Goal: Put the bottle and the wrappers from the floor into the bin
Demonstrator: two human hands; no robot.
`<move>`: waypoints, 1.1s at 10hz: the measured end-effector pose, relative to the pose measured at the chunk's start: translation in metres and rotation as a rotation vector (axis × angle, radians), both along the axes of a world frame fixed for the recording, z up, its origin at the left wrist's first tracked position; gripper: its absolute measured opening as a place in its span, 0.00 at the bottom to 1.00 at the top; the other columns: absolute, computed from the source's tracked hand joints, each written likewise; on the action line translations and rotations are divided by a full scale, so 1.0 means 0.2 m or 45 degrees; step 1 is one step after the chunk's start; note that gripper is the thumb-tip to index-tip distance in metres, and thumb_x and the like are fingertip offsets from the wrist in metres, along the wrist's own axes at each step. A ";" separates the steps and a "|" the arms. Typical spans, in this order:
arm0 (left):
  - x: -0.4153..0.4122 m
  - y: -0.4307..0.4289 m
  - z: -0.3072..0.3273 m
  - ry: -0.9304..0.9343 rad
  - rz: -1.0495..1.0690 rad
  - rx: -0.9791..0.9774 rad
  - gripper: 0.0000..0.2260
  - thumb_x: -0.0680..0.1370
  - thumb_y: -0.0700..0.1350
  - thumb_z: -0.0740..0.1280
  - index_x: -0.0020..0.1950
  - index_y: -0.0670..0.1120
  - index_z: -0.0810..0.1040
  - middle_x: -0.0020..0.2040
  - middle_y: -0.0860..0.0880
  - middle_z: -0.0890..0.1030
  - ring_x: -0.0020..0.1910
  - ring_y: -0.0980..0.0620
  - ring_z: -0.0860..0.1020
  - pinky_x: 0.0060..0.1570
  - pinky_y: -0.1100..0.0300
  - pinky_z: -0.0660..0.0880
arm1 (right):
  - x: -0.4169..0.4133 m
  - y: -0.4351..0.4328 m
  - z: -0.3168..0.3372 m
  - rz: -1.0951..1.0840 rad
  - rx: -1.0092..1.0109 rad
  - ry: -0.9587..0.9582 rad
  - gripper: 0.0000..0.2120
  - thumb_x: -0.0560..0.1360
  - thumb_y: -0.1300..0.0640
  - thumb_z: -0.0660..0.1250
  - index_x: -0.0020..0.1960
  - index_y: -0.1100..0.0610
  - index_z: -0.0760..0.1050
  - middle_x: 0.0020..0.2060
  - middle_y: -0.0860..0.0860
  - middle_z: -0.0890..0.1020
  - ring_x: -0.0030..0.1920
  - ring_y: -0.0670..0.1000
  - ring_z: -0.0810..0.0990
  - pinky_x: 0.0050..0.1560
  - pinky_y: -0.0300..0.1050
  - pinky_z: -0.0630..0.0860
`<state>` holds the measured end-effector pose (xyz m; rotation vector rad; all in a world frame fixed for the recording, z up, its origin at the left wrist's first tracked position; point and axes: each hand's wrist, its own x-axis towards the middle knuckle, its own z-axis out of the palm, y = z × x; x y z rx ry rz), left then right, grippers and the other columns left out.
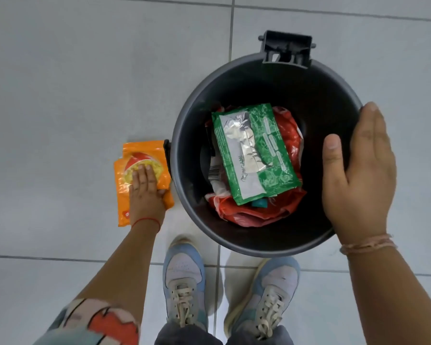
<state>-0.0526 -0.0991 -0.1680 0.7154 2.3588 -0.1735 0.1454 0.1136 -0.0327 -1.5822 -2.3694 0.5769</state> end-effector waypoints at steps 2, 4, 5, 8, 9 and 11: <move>0.01 0.16 0.60 0.255 0.183 0.493 0.25 0.80 0.44 0.51 0.73 0.38 0.45 0.75 0.38 0.48 0.74 0.41 0.45 0.73 0.50 0.44 | -0.02 -0.01 0.04 -0.028 -0.082 0.029 0.27 0.79 0.50 0.50 0.72 0.64 0.55 0.72 0.61 0.63 0.73 0.59 0.60 0.73 0.53 0.56; 0.35 0.44 1.10 0.311 -0.189 0.749 0.28 0.76 0.48 0.50 0.73 0.40 0.49 0.72 0.43 0.50 0.72 0.44 0.48 0.68 0.44 0.52 | -0.01 0.00 0.09 0.020 -0.205 0.120 0.35 0.78 0.39 0.41 0.72 0.64 0.56 0.72 0.62 0.63 0.73 0.59 0.60 0.73 0.56 0.56; 0.52 0.61 0.95 0.045 -0.329 0.525 0.27 0.78 0.52 0.47 0.71 0.45 0.37 0.74 0.44 0.41 0.70 0.46 0.34 0.71 0.51 0.39 | 0.00 0.01 0.10 0.017 -0.256 0.155 0.35 0.77 0.38 0.41 0.73 0.62 0.54 0.73 0.60 0.60 0.74 0.57 0.57 0.74 0.53 0.53; 0.49 0.67 0.49 -0.203 -0.329 0.178 0.32 0.78 0.57 0.48 0.72 0.44 0.32 0.76 0.44 0.37 0.74 0.47 0.36 0.72 0.53 0.38 | 0.00 0.01 0.07 0.023 -0.237 0.087 0.29 0.78 0.46 0.47 0.74 0.61 0.52 0.74 0.58 0.58 0.75 0.55 0.54 0.74 0.48 0.49; 0.48 0.67 0.60 -0.174 -0.348 0.352 0.32 0.78 0.59 0.46 0.70 0.45 0.31 0.76 0.44 0.38 0.74 0.48 0.36 0.71 0.55 0.35 | -0.01 -0.01 0.11 0.047 -0.233 -0.022 0.30 0.78 0.46 0.49 0.74 0.60 0.48 0.75 0.58 0.52 0.75 0.55 0.48 0.74 0.49 0.45; 0.37 0.69 0.98 0.278 -0.300 0.775 0.27 0.78 0.54 0.50 0.72 0.41 0.49 0.74 0.41 0.58 0.72 0.45 0.50 0.72 0.50 0.48 | -0.12 0.04 0.36 0.265 -0.055 -0.154 0.29 0.79 0.49 0.54 0.74 0.59 0.46 0.75 0.55 0.48 0.73 0.51 0.42 0.73 0.48 0.43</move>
